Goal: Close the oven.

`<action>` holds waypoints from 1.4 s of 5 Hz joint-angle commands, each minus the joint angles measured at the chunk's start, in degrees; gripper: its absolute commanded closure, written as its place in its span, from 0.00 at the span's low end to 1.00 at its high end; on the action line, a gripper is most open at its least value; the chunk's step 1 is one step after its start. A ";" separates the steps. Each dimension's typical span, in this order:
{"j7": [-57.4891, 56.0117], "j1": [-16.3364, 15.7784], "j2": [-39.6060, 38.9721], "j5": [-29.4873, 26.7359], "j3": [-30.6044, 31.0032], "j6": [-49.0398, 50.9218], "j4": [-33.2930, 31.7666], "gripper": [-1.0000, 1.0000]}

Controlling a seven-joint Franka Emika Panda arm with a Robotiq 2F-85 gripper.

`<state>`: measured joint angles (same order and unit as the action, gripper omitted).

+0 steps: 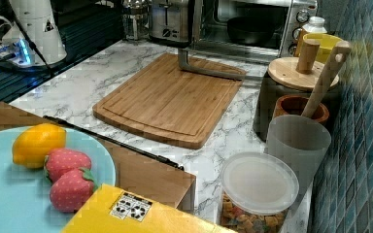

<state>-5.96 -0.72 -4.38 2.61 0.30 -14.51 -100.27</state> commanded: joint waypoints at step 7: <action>-59.61 7.69 -11.87 -29.27 0.31 -6.93 -5.77 1.00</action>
<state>-60.93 3.52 -14.70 -22.72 0.08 -21.91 -102.56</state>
